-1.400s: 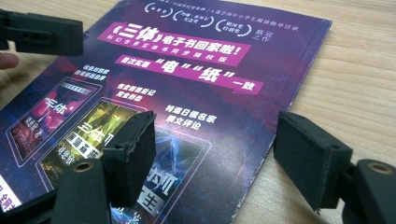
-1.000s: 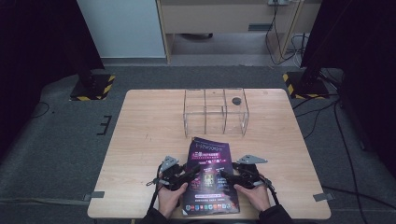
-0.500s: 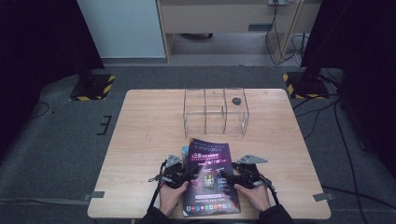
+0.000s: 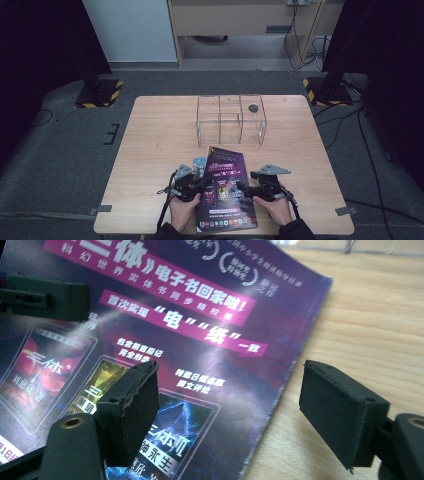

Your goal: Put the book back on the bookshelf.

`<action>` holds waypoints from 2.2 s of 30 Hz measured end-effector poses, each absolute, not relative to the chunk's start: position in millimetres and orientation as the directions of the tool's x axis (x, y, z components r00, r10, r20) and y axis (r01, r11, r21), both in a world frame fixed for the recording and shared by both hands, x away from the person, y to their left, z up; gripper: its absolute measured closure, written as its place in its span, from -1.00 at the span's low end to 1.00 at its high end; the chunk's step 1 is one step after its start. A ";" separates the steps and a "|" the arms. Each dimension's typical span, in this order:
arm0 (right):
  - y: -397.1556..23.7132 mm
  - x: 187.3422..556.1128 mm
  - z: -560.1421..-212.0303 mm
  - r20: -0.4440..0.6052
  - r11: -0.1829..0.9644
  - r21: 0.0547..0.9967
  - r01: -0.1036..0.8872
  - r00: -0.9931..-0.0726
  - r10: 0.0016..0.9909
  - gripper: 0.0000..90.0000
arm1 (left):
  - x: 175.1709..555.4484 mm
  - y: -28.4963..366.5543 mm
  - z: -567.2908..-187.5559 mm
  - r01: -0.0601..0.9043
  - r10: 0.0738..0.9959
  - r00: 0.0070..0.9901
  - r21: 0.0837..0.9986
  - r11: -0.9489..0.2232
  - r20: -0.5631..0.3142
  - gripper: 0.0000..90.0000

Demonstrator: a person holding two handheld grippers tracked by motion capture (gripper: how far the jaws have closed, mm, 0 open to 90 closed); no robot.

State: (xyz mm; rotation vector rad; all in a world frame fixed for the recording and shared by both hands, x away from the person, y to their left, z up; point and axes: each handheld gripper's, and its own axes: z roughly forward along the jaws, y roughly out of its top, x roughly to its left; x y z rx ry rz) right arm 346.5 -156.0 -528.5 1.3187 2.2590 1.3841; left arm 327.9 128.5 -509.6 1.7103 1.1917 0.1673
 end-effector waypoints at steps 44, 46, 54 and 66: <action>-149.5 355.4 -526.7 0.494 0.116 0.753 0.648 -0.672 0.552 -0.28 | 306.1 129.3 -460.4 0.449 0.704 0.623 0.893 0.033 -0.340 0.86; -151.5 355.5 -525.8 0.515 0.106 0.732 0.673 -0.649 0.560 -0.06 | 306.3 129.3 -461.0 0.447 0.709 0.623 0.894 0.027 -0.332 0.86; -156.3 353.3 -520.3 0.595 0.054 0.691 0.721 -0.610 0.524 0.56 | 310.3 132.4 -465.6 0.458 0.732 0.597 0.888 0.025 -0.329 0.86; -161.2 347.6 -510.3 0.647 -0.007 0.681 0.732 -0.598 0.473 0.83 | 316.7 138.1 -473.9 0.471 0.794 0.534 0.882 0.006 -0.291 0.78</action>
